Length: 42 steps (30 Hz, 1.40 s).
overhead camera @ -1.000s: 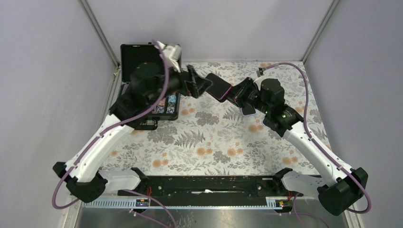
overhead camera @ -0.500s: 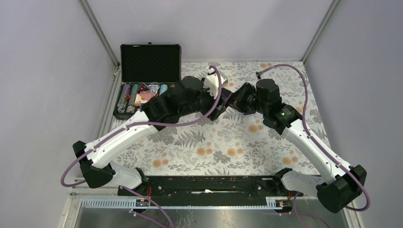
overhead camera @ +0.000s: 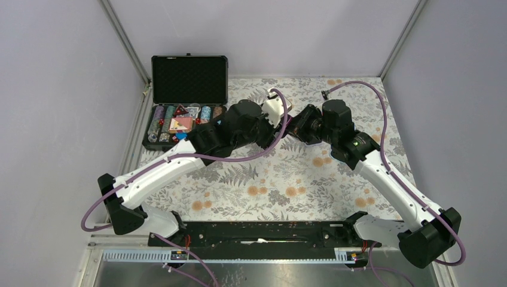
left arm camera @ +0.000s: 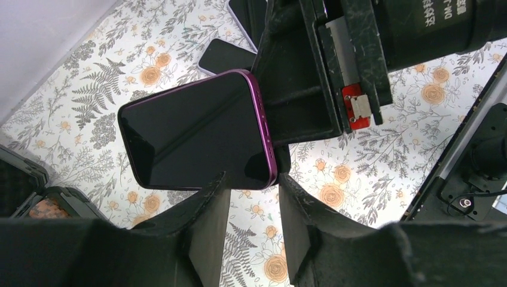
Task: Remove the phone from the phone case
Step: Remove the phone case from the phone.
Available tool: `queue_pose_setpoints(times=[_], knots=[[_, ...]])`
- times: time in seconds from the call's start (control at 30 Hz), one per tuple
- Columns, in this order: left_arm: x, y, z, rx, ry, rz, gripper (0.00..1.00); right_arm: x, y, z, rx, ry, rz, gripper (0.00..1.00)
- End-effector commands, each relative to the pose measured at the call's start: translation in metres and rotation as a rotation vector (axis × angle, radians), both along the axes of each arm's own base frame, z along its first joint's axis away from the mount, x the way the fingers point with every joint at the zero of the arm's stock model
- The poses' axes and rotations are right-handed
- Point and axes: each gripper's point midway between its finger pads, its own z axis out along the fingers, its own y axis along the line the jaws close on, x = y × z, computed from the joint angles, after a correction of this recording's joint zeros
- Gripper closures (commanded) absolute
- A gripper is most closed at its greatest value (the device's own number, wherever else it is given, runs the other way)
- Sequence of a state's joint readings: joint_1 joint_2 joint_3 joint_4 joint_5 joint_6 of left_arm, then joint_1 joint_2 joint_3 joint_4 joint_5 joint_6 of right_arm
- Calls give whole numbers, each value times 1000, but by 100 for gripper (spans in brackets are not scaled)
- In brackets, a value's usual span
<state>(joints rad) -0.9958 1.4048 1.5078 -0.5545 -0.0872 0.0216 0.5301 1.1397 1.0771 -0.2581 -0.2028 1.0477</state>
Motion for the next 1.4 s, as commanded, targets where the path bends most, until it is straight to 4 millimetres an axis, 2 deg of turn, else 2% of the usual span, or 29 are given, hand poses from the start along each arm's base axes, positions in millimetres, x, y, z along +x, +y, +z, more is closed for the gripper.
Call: queue_pose_setpoints(times=[0.0,0.17,0.37,0.53,0.8,0.9,1.07,1.23,1.37], knots=[[9,-8,21,-57,-87,12,63,1,3,40,83,-131,3,100],[8,-12,12,-12,-127,18,66,1,1,43,83,-149,-6,100],[7,-13,5,8,-140,25,60,-1,4,43,91,-126,6,100],[18,-8,6,32,-169,88,75,-4,1,40,77,-106,6,100],[30,2,7,63,-213,159,77,-7,2,37,63,-94,22,100],[35,6,8,69,-236,192,78,-8,2,30,31,-61,29,100],[36,1,-3,77,-216,186,79,-8,7,29,45,-47,51,100],[33,-2,-13,80,-196,169,74,-7,7,32,48,-54,54,100],[38,0,-16,93,-204,199,73,-7,11,34,56,-49,67,100]])
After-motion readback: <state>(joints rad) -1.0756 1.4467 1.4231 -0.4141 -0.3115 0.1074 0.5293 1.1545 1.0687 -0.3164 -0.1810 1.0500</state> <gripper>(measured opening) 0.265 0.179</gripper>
